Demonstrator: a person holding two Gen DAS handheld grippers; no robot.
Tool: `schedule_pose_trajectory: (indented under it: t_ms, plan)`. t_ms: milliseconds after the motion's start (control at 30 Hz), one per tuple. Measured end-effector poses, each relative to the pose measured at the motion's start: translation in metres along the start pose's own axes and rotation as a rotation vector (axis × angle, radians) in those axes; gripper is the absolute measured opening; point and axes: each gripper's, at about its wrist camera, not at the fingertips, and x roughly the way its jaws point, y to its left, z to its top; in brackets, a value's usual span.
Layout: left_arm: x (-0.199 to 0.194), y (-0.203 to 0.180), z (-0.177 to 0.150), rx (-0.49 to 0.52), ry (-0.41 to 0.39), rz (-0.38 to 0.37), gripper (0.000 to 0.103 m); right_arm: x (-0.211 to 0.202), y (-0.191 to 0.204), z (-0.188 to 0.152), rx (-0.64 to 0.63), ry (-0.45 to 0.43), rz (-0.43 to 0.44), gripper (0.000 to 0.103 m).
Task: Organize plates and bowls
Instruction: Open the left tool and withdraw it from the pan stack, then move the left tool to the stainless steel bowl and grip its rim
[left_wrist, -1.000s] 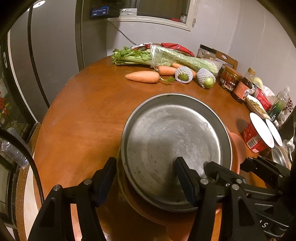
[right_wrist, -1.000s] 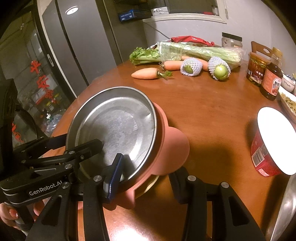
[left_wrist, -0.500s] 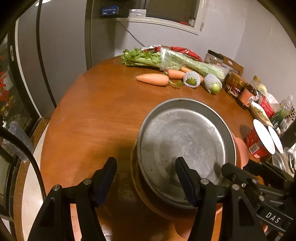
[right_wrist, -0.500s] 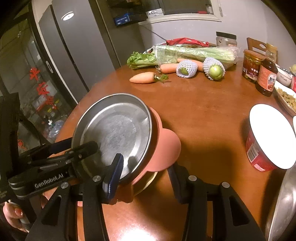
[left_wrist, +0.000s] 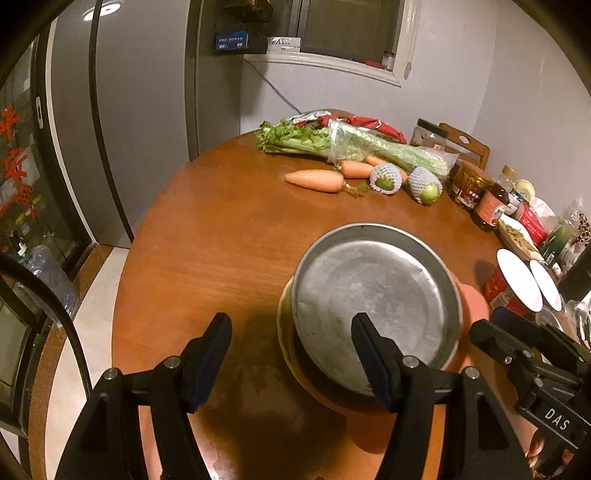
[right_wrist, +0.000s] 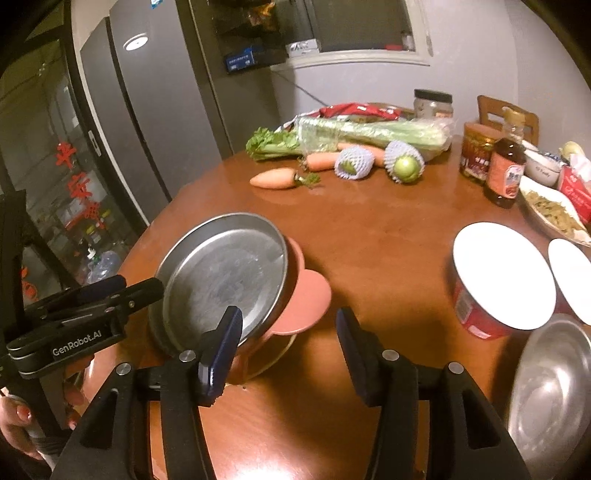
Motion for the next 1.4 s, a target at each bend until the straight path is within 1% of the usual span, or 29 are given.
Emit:
schedule_pose_trajectory:
  t_ms: [167,467,700,1033,1200,1400]
  plan:
    - [-0.018,-0.013,-0.001,0.02,-0.031,-0.011,0.07,-0.019,-0.004,-0.002,-0.004,-0.041,-0.015,0.056]
    - [-0.042,-0.052,-0.009,0.08,-0.061,-0.016,0.07,-0.055,-0.022,-0.012,0.009,-0.101,-0.036,0.06]
    - [-0.055,-0.098,-0.016,0.147,-0.079,-0.051,0.07,-0.093,-0.051,-0.021,0.035,-0.168,-0.088,0.06]
    - [-0.06,-0.161,-0.024,0.245,-0.08,-0.105,0.071,-0.142,-0.103,-0.037,0.098,-0.259,-0.214,0.061]
    - [-0.056,-0.19,-0.025,0.283,-0.079,-0.127,0.072,-0.157,-0.128,-0.044,0.135,-0.273,-0.253,0.061]
    - [-0.045,-0.217,-0.026,0.308,-0.064,-0.158,0.073,-0.163,-0.156,-0.051,0.155,-0.245,-0.296,0.061]
